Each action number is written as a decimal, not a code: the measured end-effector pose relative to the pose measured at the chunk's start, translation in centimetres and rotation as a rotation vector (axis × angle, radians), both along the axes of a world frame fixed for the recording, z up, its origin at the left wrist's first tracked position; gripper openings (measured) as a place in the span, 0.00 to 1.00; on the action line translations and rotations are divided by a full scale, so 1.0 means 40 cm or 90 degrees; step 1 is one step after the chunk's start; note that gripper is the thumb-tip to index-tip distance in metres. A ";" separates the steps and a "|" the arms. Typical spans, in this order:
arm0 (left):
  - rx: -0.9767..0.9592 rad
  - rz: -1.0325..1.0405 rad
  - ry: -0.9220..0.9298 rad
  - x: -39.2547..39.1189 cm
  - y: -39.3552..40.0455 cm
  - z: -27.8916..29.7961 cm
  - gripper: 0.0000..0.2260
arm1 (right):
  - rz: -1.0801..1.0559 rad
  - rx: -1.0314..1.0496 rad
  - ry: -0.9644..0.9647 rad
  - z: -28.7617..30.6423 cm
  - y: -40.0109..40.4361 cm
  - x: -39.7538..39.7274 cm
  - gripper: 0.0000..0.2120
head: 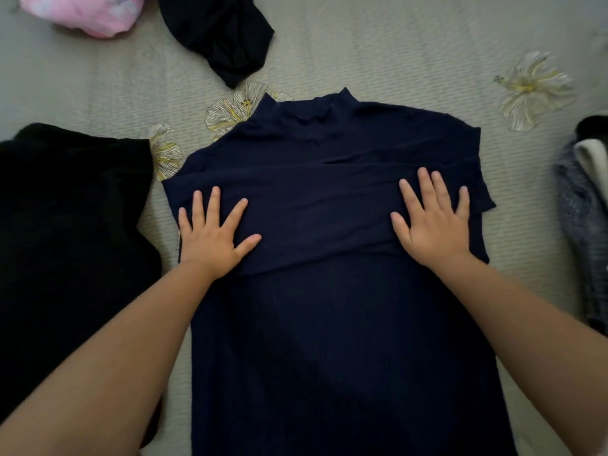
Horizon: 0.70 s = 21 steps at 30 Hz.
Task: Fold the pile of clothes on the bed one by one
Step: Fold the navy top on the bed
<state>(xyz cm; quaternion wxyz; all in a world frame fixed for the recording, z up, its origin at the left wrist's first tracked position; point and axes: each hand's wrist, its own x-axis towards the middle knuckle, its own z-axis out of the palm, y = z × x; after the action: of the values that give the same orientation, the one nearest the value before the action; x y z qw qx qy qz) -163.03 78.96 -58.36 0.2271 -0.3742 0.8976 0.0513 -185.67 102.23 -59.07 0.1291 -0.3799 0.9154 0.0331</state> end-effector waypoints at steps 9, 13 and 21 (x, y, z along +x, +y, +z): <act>0.074 0.004 0.099 0.200 0.405 0.017 0.27 | -0.004 -0.091 -0.087 0.020 0.123 0.249 0.25; 0.074 -0.023 0.111 0.343 0.554 0.029 0.25 | 0.045 -0.080 -0.055 0.033 0.310 0.432 0.26; 0.106 -0.009 0.098 0.585 0.723 0.011 0.29 | 0.006 0.005 -0.123 0.058 0.591 0.669 0.30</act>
<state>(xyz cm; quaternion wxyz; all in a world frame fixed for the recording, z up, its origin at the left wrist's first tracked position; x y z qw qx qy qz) -139.64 107.89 -57.92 0.1879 -0.3427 0.9077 0.1529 -158.89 125.88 -56.75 0.2178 -0.3853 0.8967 0.0007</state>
